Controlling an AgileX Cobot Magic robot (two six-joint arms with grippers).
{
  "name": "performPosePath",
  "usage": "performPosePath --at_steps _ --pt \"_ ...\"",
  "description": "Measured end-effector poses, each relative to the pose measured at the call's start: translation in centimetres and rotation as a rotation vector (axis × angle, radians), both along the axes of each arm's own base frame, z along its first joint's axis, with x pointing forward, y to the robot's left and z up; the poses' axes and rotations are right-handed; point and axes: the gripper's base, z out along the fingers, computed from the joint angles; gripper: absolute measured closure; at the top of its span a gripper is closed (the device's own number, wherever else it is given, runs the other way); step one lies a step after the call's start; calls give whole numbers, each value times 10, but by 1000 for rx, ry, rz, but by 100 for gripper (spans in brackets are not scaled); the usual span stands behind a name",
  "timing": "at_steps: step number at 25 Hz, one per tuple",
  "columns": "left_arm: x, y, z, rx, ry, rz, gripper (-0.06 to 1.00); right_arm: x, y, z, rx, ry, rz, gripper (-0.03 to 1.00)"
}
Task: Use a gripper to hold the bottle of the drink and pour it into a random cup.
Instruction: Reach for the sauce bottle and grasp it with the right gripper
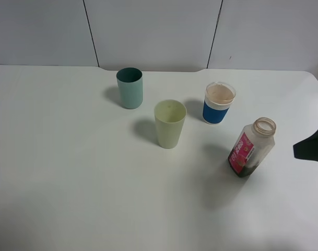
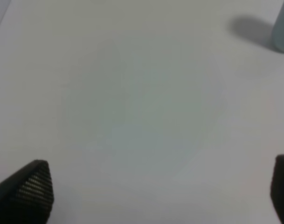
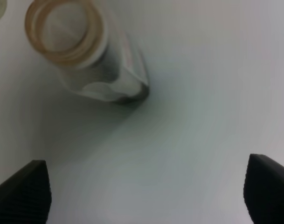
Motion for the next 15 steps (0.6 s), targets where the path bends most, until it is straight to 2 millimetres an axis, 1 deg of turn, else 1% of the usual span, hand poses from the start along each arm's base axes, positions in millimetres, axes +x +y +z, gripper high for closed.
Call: performPosePath --at_steps 6,11,15 --pt "0 0 0 0 0 0 2 14 13 -16 18 16 43 16" --pt "0 0 0 0 0 0 2 25 17 -43 24 38 6 16" --pt "0 0 0 0 0 0 2 27 20 -64 8 54 5 16"
